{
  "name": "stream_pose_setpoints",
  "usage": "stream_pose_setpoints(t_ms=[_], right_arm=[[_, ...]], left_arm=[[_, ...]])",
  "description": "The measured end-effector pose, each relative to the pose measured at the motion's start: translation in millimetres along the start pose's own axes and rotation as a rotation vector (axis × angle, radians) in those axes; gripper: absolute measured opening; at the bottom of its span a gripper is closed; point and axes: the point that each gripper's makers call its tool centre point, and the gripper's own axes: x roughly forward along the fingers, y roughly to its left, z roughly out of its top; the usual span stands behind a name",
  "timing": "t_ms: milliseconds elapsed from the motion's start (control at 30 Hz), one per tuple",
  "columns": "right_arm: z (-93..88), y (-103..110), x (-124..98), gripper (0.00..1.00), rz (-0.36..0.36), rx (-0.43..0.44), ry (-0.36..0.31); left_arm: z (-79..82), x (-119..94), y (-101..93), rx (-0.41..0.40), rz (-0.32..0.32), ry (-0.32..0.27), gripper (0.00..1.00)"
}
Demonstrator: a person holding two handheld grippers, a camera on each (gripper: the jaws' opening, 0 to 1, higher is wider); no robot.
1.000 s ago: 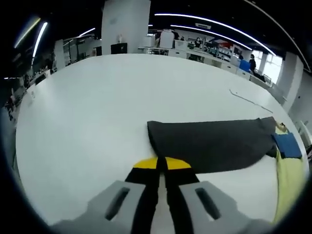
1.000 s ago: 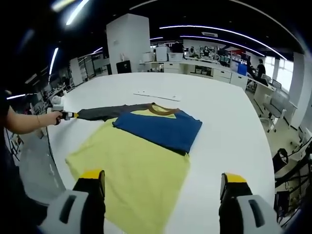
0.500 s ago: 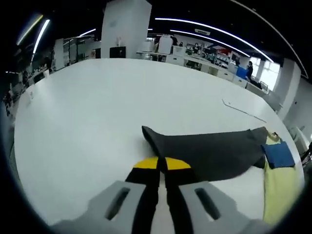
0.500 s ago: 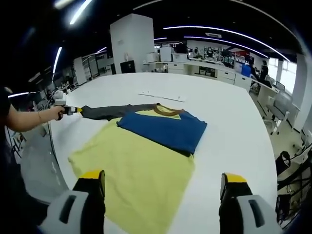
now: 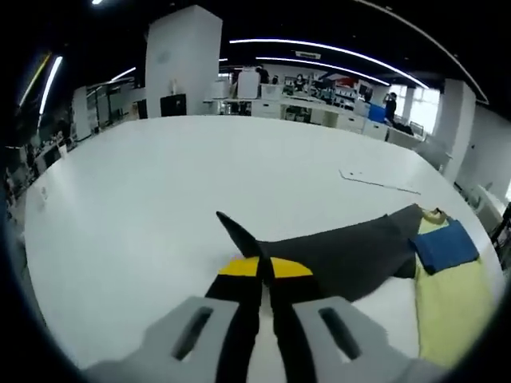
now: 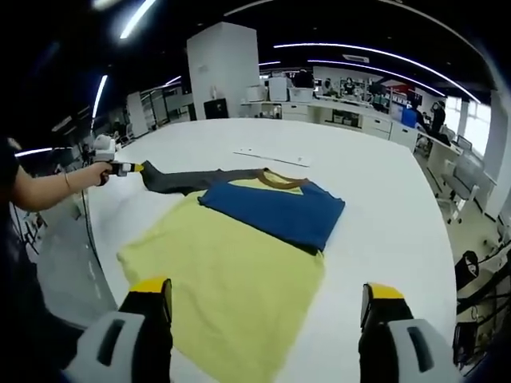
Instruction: Fold the garment on the visible template until the final outline fits inside the template.
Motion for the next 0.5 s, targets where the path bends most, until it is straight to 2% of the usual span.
stream_pose_setpoints(t_ms=[233, 367, 500], right_arm=[[-2.8, 7.1, 0.1, 1.0, 0.019, -0.029, 0.004], [-6.5, 9.2, 2.5, 1.0, 0.031, -0.046, 0.01], [-7.4, 9.7, 3.0, 1.0, 0.038, -0.048, 0.003]], left_arm=[[20.4, 0.2, -34.4, 0.027, -0.063, -0.036, 0.0], [40.6, -2.4, -65.2, 0.019, -0.118, -0.083, 0.0], [52.8, -3.2, -89.9, 0.031, -0.16, -0.106, 0.0]])
